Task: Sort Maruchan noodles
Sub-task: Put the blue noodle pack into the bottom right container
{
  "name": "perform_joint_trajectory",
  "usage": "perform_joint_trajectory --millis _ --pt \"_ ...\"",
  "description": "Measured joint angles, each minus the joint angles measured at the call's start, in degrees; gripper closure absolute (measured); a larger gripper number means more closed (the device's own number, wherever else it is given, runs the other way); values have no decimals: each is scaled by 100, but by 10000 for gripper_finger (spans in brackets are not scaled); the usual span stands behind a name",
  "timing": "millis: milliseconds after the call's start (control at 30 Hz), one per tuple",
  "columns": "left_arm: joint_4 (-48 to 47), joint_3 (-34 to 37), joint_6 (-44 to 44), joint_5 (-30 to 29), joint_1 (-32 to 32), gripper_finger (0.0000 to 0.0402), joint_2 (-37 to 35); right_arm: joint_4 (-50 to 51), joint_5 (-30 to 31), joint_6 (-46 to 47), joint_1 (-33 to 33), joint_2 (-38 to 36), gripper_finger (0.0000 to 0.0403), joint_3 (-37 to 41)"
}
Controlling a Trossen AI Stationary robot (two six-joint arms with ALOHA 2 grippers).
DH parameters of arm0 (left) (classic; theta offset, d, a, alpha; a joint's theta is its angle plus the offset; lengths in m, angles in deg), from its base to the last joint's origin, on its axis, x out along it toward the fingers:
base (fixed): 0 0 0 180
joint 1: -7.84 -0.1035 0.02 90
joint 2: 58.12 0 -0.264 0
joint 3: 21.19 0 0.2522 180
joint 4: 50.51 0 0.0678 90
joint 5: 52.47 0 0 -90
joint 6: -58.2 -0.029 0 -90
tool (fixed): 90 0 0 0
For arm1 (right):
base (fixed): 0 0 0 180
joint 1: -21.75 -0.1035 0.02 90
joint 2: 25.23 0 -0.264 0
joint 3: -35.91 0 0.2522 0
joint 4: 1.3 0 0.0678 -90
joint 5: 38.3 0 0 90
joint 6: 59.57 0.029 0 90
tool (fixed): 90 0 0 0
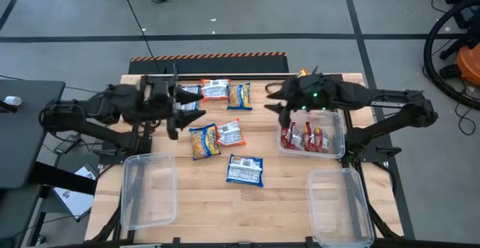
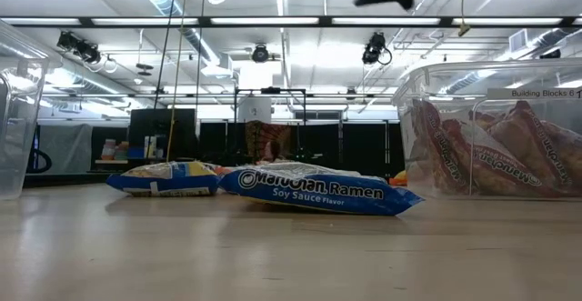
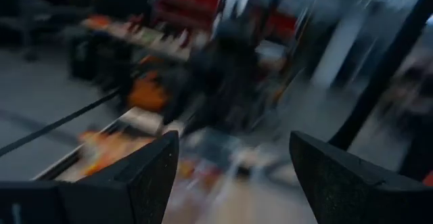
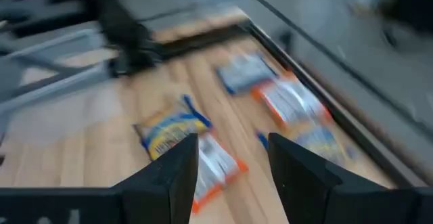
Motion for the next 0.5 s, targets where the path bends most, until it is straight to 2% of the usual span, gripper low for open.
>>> perform_joint_trajectory --millis 100,167,300,400,500 --pt "829 0 291 -131 309 115 -87 -563 -268 -558 -324 345 222 0" --pt "1027 -9 309 -136 507 115 -138 -871 -305 -770 -595 627 223 0" --pt "347 -4 175 -131 800 115 -182 -1183 -405 -1402 -1189 1155 222 0" --pt "-252 0 210 -163 868 115 -208 -850 -584 -2147 -1700 1451 223 2" --pt "-540 0 281 -239 870 115 -198 -530 -560 -2357 -2205 1732 224 2"
